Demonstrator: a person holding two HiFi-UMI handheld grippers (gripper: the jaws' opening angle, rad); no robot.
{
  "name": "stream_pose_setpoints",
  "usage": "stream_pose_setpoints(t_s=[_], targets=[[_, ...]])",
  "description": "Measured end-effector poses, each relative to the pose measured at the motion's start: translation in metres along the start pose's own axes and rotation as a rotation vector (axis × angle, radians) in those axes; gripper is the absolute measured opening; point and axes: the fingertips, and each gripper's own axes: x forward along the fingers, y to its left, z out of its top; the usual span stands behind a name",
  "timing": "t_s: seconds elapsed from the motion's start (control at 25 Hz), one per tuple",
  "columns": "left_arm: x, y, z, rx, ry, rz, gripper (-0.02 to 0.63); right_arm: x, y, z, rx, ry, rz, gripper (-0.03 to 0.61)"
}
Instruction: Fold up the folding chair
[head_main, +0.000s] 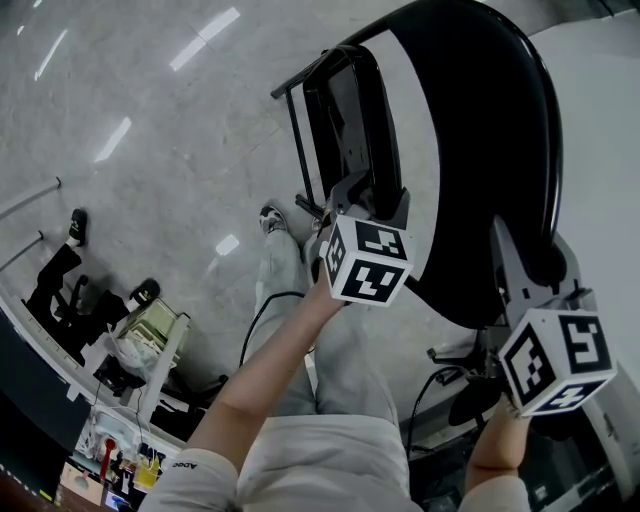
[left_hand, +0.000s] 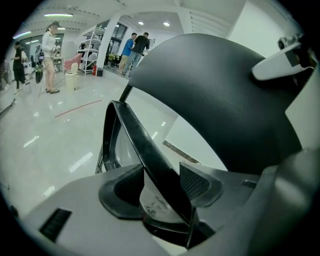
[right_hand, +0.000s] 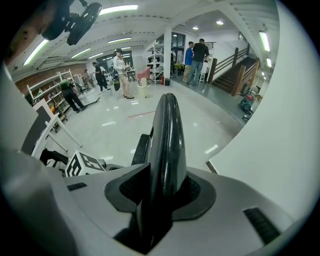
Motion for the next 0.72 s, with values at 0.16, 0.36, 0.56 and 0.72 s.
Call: stream_pose_setpoints(t_s=[0.16,0.36,0.56,0.72], targets=[[0.005,-0.005,-0.003,-0.018,0.022,-0.083,0.235,-0.003,0.000,-0.002,0.002,-0.006,-0.001,0.132],[0.009,-0.002,-0.007,0.014,0.058,-0.101,0.236,0.003,0.000,-0.006,0.004,-0.016,0.020,0.130],[-0.033,0.018,-0.002,0.068,0.084,-0.056,0.236,0.000,0.018,-0.003,-0.002,0.002,-0.001,0.130],[-0.076,0.029,0.040,0.171,0.042,-0.066,0.236,0.000,0.030,0.000,-0.013,0.010,-0.018,0.130]])
